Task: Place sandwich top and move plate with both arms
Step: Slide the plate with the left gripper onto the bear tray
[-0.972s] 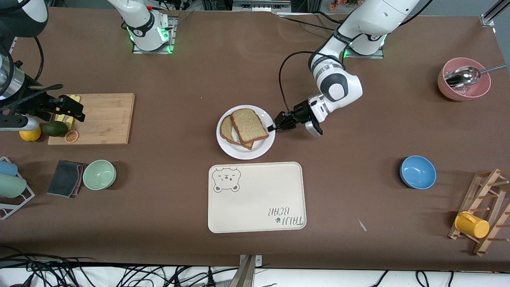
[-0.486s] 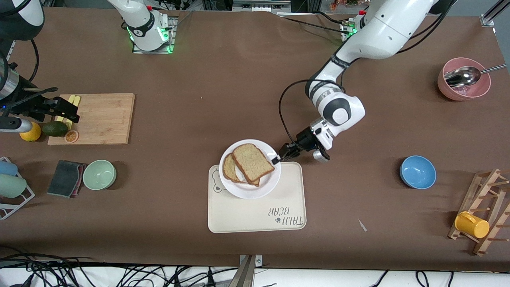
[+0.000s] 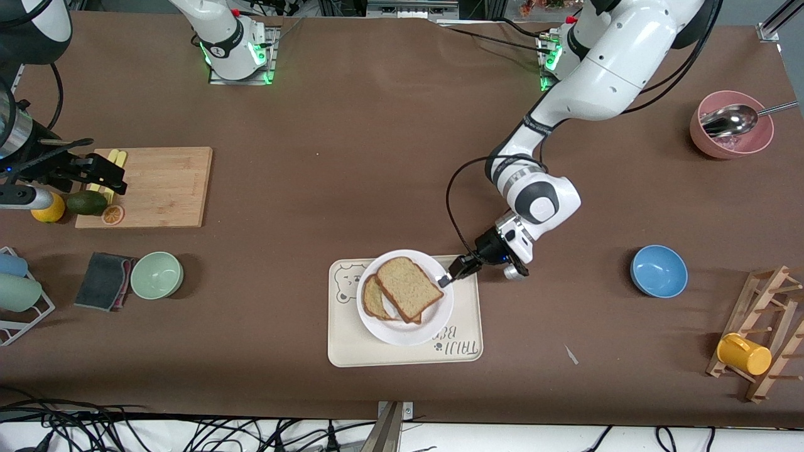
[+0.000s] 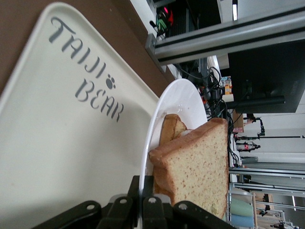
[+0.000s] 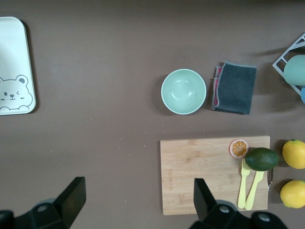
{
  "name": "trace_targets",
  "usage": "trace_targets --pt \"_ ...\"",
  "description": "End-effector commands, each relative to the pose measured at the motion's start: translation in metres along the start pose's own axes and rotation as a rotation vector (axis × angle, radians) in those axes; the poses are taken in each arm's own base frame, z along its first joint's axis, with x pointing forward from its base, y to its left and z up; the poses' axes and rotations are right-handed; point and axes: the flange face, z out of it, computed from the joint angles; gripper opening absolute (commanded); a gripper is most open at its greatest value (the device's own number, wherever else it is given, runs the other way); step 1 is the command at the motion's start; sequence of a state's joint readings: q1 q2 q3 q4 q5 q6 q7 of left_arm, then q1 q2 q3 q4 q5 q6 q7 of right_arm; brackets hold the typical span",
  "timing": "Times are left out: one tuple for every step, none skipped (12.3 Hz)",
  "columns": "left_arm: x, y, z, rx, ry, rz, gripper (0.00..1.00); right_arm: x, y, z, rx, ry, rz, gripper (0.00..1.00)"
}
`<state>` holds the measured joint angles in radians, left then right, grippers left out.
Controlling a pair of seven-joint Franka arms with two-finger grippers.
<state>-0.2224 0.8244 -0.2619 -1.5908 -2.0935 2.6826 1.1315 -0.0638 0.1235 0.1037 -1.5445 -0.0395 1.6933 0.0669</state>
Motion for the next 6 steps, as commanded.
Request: trace_targets --pt "0.017 0.007 0.007 0.006 0.002 -0.009 0.0 0.001 0.001 -0.003 -0.011 0.012 0.01 1.0" --pt "0.019 0.007 0.008 0.007 -0.002 -0.004 0.0 0.001 0.001 -0.003 -0.013 0.011 0.01 1.0" --pt "0.015 0.001 0.011 0.016 -0.011 -0.004 0.0 0.001 0.0 -0.003 -0.017 0.011 0.008 1.0" --pt "0.007 -0.001 0.016 0.02 -0.026 0.001 0.0 0.001 0.001 -0.003 -0.031 0.012 0.005 1.0" --pt "-0.002 -0.004 0.022 0.026 -0.041 0.003 0.0 0.0 0.001 -0.003 -0.039 0.008 0.001 1.0" --pt "-0.009 -0.011 0.026 0.034 -0.053 0.009 0.0 0.0 -0.002 -0.003 -0.038 0.007 -0.005 1.0"
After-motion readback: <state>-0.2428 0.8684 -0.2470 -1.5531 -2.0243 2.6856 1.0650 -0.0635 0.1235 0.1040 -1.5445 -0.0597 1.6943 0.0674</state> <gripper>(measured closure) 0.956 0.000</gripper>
